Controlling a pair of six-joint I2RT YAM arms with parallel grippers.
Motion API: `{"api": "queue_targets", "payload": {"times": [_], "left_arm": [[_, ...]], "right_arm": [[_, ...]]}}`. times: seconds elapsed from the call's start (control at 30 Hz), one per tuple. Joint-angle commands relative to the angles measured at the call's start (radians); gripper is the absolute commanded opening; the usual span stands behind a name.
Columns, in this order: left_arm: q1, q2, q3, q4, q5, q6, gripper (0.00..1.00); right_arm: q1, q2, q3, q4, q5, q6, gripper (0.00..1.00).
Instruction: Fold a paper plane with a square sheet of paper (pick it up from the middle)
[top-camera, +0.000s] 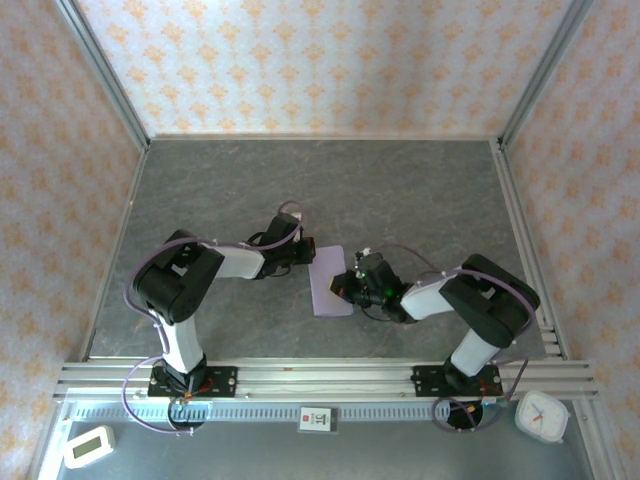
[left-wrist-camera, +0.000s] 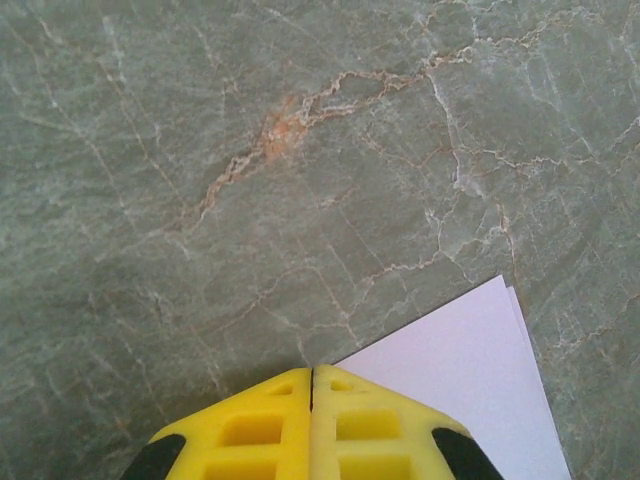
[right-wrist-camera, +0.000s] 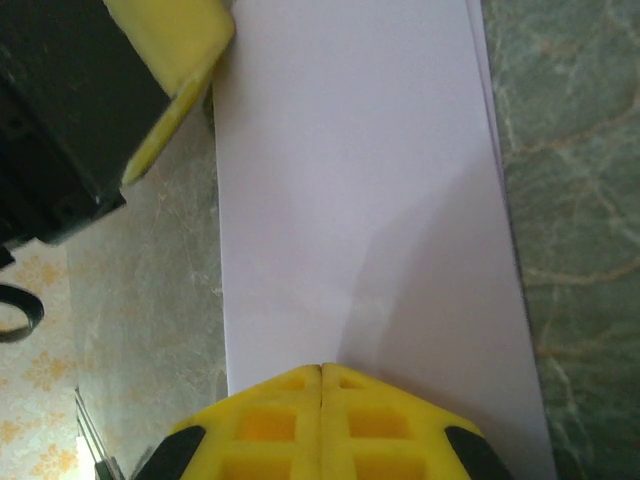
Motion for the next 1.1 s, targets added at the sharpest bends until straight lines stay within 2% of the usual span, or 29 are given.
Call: {"api": "queue_targets", "payload": {"times": [0.0, 0.1, 0.2, 0.3, 0.33, 0.5, 0.63, 0.83, 1.07], "left_arm": [[0.025, 0.017, 0.005, -0.009, -0.028, 0.063, 0.00], [0.024, -0.033, 0.019, -0.022, -0.003, 0.084, 0.00], [0.024, -0.098, 0.044, -0.066, 0.018, 0.087, 0.00], [0.023, -0.166, 0.046, -0.090, 0.041, 0.079, 0.12], [0.022, -0.185, 0.043, -0.099, 0.046, 0.075, 0.13], [-0.019, -0.278, -0.020, -0.103, 0.066, 0.030, 0.13], [-0.083, -0.316, -0.111, -0.036, 0.071, -0.050, 0.13], [-0.133, -0.275, -0.206, 0.064, 0.052, -0.120, 0.13], [-0.131, -0.195, -0.198, 0.076, -0.001, -0.089, 0.13]], "right_arm": [[0.001, -0.104, 0.017, -0.151, 0.017, -0.049, 0.05], [-0.011, -0.205, 0.040, -0.268, 0.069, -0.084, 0.22], [-0.023, -0.286, 0.034, -0.344, 0.119, -0.094, 0.30], [-0.026, -0.345, 0.000, -0.355, 0.143, -0.078, 0.32], [-0.027, -0.356, -0.010, -0.356, 0.144, -0.076, 0.33], [-0.027, -0.377, -0.067, -0.341, 0.130, -0.061, 0.40], [-0.027, -0.376, -0.090, -0.338, 0.136, -0.063, 0.44], [-0.028, -0.332, -0.094, -0.321, 0.110, -0.071, 0.46], [-0.028, -0.306, -0.093, -0.304, 0.091, -0.077, 0.47]]}}
